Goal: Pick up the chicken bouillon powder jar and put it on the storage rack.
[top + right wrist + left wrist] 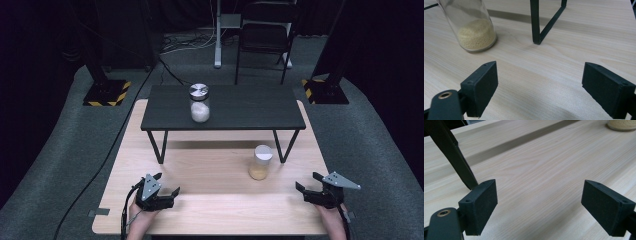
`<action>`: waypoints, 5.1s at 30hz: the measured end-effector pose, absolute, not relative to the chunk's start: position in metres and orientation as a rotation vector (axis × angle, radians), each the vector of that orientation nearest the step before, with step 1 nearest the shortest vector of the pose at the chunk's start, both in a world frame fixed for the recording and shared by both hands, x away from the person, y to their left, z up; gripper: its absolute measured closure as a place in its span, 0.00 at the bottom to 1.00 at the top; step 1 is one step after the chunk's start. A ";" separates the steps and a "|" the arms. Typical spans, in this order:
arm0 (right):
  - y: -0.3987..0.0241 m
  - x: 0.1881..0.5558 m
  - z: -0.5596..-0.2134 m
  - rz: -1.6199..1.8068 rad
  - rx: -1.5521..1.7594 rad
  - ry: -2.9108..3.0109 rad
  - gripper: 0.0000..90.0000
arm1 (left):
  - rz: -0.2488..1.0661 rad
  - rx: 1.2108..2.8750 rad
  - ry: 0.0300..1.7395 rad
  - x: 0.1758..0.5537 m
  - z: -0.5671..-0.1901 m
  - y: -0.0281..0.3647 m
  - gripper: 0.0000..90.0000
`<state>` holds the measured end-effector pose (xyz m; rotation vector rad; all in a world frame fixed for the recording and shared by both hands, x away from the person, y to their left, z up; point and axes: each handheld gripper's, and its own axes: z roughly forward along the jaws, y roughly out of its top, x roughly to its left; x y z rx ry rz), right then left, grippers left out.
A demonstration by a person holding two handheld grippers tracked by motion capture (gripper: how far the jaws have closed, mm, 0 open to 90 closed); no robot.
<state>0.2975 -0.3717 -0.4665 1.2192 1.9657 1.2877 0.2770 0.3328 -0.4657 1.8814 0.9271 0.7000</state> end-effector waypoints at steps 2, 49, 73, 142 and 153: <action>-0.372 0.297 -0.467 1.292 1.216 1.966 0.13 | 0.701 1.884 0.925 0.277 -0.465 0.333 0.15; -0.319 0.356 -0.431 1.487 0.901 2.151 0.05 | 0.698 1.883 0.929 0.277 -0.465 0.333 0.15; -0.280 0.381 -0.423 1.425 0.855 2.178 0.37 | 0.694 1.885 0.928 0.278 -0.465 0.334 0.15; -0.297 0.387 -0.234 1.566 0.841 2.120 0.38 | 0.685 1.886 0.935 0.279 -0.464 0.334 0.15; -0.279 0.411 -0.220 1.482 0.922 2.018 0.38 | 0.680 1.885 0.937 0.280 -0.464 0.334 0.15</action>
